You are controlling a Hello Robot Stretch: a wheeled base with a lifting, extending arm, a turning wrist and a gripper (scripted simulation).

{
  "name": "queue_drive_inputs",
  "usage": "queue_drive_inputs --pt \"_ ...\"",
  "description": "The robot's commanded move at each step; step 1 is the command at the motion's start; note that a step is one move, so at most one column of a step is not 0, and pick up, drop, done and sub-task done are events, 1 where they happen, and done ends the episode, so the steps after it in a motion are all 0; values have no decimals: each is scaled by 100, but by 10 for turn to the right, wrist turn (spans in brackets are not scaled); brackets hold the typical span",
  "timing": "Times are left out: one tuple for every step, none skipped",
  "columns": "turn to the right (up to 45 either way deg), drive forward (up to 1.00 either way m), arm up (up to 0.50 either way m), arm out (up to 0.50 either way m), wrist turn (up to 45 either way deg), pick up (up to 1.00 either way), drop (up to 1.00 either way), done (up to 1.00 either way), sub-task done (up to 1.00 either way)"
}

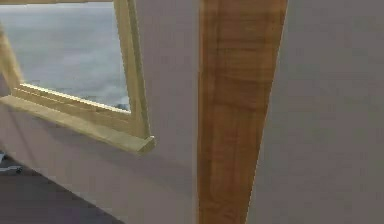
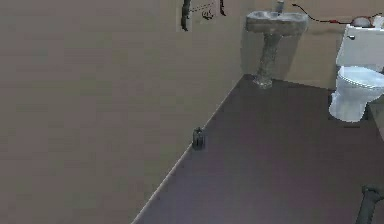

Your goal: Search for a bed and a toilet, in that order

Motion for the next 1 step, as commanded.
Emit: queue_drive_inputs --pt "-450 0 0 0 0 0 0 0 0"
